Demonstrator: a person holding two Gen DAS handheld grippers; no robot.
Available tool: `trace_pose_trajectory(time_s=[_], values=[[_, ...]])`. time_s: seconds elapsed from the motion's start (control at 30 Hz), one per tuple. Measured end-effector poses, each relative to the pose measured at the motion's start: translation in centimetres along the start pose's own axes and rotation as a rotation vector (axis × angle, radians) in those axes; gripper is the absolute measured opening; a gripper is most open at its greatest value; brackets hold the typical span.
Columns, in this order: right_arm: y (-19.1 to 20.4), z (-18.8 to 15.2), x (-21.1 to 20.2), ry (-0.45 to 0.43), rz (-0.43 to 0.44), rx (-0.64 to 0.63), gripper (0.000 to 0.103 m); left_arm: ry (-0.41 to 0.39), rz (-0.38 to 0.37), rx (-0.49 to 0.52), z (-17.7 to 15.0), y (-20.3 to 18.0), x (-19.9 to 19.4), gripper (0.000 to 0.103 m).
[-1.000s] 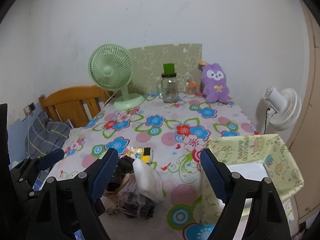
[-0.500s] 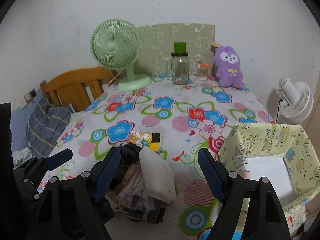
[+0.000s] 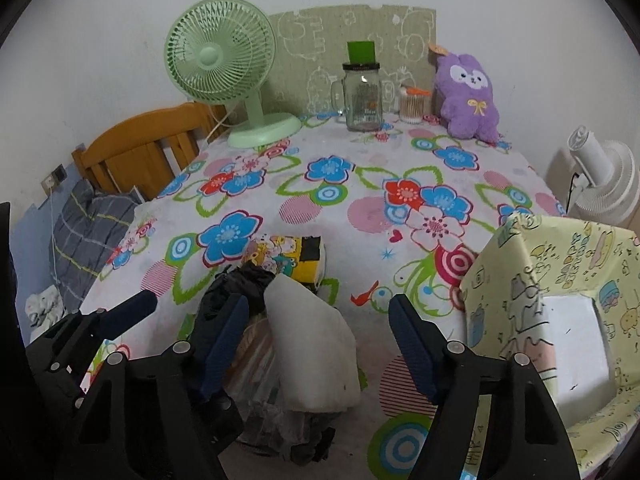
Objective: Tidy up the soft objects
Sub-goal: 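Reach the right tool to the white foam block and close on it, then grasp the black plastic bag bundle with the left tool while right holds foam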
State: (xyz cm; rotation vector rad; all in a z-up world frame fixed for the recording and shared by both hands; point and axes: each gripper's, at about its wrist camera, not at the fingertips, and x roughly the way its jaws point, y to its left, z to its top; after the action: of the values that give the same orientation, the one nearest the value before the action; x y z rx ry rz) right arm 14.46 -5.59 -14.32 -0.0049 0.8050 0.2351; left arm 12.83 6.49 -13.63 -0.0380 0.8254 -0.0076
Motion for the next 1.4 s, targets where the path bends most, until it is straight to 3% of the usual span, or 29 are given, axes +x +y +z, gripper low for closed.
trace_pose_trajectory(time_s=[0.1,0.2,0.37,0.53,1.4], values=[[0.0,-0.1,0.7,0.024,0.002,0.004,0.067,0.014,-0.002,0.006,-0.1,-0.2,0.5,0.071],[0.1,-0.2,1.4,0.046,0.003,0.001,0.063,0.032,-0.013,0.013,-0.3,-0.4,1.0,0.062],[0.2,-0.3,2.2,0.074,0.016,-0.003,0.039,0.059,-0.050,0.006,-0.4,-0.5,1.6,0.042],[0.2,-0.3,2.2,0.072,0.018,-0.002,0.029,0.058,-0.061,0.006,-0.4,-0.6,1.5,0.035],[-0.9,1.4,-2.9,-0.035,0.031,0.010,0.026,-0.040,-0.039,0.018,1.5,-2.7,-3.2,0.032]])
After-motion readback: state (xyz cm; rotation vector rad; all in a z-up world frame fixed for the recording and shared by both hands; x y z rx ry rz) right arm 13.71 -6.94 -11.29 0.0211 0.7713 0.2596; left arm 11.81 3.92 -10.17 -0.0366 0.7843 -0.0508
